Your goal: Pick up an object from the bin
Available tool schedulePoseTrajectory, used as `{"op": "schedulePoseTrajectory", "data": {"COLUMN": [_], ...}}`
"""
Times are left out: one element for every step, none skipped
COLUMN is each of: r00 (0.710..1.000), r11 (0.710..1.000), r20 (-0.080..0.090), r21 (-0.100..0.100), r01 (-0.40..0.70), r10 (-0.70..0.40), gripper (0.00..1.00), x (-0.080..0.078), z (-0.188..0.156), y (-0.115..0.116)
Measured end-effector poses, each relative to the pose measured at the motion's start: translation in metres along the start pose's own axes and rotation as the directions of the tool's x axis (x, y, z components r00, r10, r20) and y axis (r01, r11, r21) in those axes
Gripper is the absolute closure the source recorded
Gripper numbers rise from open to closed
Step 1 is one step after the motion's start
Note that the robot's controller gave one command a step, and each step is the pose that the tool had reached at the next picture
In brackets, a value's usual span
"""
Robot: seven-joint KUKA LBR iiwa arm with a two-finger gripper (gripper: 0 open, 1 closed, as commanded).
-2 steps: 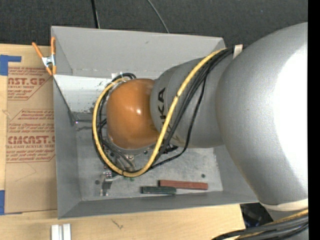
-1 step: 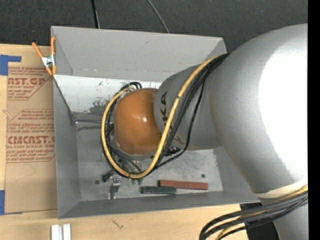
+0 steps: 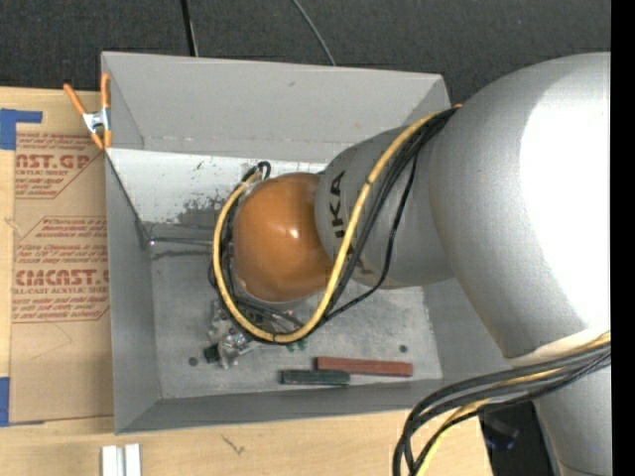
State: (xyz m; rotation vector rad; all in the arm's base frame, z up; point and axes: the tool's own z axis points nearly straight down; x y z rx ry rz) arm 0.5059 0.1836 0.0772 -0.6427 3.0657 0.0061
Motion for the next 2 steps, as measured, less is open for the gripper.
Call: {"op": "schedulePoseTrajectory", "data": {"r00": [1.000, 1.000], "r11": [1.000, 1.000], "r20": [0.000, -0.006], "r21": [0.000, 0.001], "r01": [0.000, 0.009], "r10": [0.000, -0.009], "gripper": [1.00, 1.00], "x": [0.000, 0.008], "z": [0.000, -0.147], "y": [0.000, -0.012]}}
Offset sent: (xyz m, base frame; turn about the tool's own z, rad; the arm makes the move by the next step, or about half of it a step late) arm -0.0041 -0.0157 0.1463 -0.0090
